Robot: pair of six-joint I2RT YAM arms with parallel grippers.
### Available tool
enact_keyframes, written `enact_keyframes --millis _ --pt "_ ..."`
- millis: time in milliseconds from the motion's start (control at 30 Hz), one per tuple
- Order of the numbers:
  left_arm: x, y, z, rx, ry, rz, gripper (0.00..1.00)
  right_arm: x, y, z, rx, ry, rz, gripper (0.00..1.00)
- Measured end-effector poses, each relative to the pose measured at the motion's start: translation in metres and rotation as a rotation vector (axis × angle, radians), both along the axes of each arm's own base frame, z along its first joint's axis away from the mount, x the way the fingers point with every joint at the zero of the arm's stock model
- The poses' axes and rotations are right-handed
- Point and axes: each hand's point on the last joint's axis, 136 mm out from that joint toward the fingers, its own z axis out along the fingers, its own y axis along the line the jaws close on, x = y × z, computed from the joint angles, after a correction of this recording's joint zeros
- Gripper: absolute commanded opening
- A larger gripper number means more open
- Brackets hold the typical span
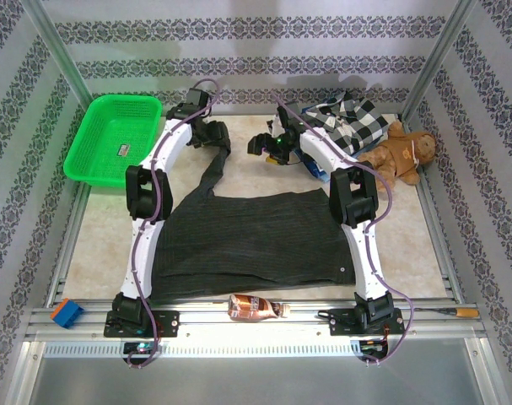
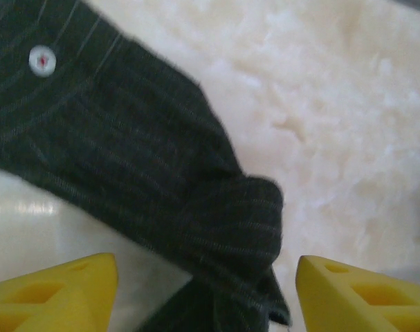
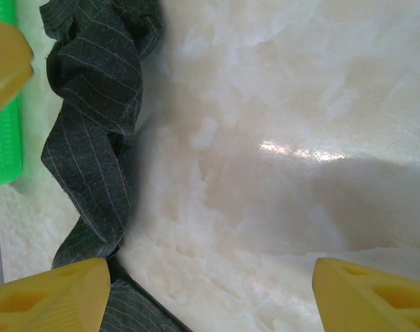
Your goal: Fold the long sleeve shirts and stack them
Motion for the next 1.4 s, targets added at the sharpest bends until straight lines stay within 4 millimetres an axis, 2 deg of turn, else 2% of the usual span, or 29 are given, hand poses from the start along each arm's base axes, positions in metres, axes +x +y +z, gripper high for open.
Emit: enact_keyframes --millis 133,267,433,600,800,900,1033,1167,1300,1400 --pt "-0.021 -0.001 -0.013 -0.075 0.111 0.078 0.77 0.002 0.001 0.001 0.01 0.001 0.004 0.77" --pt "-0.027 0.003 -0.023 -0.13 0.171 0.166 0.78 0.008 0.004 0.004 0.018 -0.01 0.007 0.78" --pt "-0.015 0.014 -0.019 -0.192 0.157 0.272 0.78 0.008 0.005 0.006 0.021 -0.008 0.014 0.78" --pt "0.003 0.016 -0.02 -0.242 0.119 0.341 0.77 0.006 0.005 0.004 0.018 0.0 0.017 0.78" --pt "0.011 0.018 -0.056 -0.26 0.159 0.403 0.73 0.0 0.005 -0.005 0.017 0.022 0.034 0.78" --pt "0.022 0.02 -0.047 -0.292 0.121 0.423 0.58 -0.002 0.004 -0.007 0.013 0.027 0.038 0.77" --pt "0.038 0.02 -0.046 -0.331 0.064 0.447 0.27 -0.003 0.004 -0.01 0.011 0.031 0.042 0.77" --pt "0.053 0.023 -0.043 -0.335 0.007 0.447 0.1 -0.008 0.003 -0.017 0.01 0.051 0.046 0.77" --pt "0.067 0.031 -0.024 -0.317 -0.069 0.406 0.0 -0.016 0.002 -0.03 0.007 0.087 0.049 0.76" --pt "0.074 0.039 -0.009 -0.284 -0.129 0.358 0.0 -0.021 0.001 -0.038 0.003 0.109 0.051 0.76"
